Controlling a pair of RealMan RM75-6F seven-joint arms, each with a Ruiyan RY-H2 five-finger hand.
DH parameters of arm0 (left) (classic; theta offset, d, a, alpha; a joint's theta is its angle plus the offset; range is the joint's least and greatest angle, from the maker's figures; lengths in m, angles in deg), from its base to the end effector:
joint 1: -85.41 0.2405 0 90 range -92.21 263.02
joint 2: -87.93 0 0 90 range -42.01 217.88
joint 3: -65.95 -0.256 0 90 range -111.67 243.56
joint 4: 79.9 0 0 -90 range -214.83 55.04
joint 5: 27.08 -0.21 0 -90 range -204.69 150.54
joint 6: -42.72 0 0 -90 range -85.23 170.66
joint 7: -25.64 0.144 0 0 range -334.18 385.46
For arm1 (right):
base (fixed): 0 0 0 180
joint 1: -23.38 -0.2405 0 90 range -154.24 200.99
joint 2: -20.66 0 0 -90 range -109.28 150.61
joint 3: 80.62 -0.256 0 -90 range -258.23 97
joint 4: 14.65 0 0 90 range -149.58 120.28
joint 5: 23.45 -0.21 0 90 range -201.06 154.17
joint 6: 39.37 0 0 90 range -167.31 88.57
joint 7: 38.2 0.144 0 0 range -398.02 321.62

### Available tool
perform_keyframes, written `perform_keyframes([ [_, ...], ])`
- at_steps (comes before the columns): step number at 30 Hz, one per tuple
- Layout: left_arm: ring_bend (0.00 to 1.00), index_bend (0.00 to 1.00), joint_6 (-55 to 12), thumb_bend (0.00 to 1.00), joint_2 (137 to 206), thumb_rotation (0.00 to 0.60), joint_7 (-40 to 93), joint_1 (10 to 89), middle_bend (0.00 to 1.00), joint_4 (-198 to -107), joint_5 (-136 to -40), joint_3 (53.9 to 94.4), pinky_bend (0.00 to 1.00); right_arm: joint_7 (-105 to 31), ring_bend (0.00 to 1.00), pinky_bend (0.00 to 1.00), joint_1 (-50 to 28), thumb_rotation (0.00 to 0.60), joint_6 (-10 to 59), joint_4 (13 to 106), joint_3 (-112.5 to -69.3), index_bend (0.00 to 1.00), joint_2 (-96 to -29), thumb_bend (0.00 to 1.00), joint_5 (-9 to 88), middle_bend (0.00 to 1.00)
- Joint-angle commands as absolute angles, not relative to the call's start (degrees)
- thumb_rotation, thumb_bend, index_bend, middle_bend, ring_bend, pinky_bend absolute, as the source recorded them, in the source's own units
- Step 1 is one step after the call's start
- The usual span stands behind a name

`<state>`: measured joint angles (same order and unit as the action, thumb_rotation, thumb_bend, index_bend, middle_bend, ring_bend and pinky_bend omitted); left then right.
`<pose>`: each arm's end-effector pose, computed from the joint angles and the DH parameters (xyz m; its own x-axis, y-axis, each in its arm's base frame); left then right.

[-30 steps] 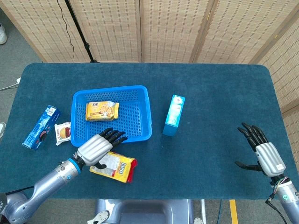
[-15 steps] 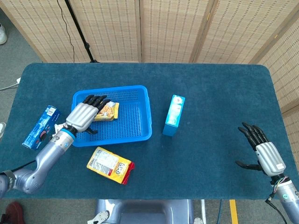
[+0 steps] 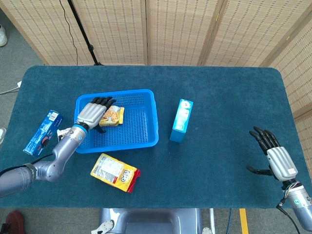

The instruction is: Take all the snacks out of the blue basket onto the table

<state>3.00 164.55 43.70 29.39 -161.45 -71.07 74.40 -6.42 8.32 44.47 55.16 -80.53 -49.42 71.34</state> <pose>-0.1487 0.4145 0.0390 0.4987 0.3836 0.7772 0.8647 -0.2818 -0.4158 -0.3269 -0.2354 0.1474 0.1792 -0.0930 0.9794 -0.9511 -0.2708 0.1483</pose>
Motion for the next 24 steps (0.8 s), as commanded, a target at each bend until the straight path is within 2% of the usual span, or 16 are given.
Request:
perform_keyframes([
  [1, 0.00, 0.00, 4.3, 0.04, 166.1, 0.600, 43.1, 29.0, 0.00, -159.2, -70.2, 73.8, 0.00, -6.4, 0.00, 0.00, 8.2, 0.600, 44.2, 55.0, -80.5, 0.00, -49.5, 0.00, 71.2, 0.00],
  [10, 0.00, 0.00, 6.4, 0.04, 172.3, 0.600, 42.9, 27.8, 0.00, -150.7, -68.3, 72.9, 0.00, -6.2, 0.00, 0.00, 8.2, 0.600, 43.6, 54.6, -80.8, 0.00, -49.7, 0.00, 70.5, 0.00],
  [18, 0.00, 0.00, 8.5, 0.05, 174.5, 0.600, 43.6, 26.4, 0.00, -146.7, -65.9, 72.7, 0.00, -5.9, 0.00, 0.00, 8.0, 0.600, 42.9, 54.1, -80.8, 0.00, -49.9, 0.00, 70.2, 0.00],
  [20, 0.00, 0.00, 9.2, 0.06, 174.9, 0.600, 43.6, 26.2, 0.00, -146.0, -65.3, 72.5, 0.04, -5.9, 0.00, 0.00, 7.9, 0.600, 42.8, 54.0, -80.9, 0.00, -49.9, 0.00, 70.2, 0.00],
  [24, 0.01, 0.01, 10.0, 0.12, 175.4, 0.600, 43.9, 25.8, 0.00, -145.0, -64.3, 72.2, 0.23, -5.9, 0.00, 0.00, 7.9, 0.600, 42.7, 53.9, -80.8, 0.00, -50.0, 0.00, 70.1, 0.00],
])
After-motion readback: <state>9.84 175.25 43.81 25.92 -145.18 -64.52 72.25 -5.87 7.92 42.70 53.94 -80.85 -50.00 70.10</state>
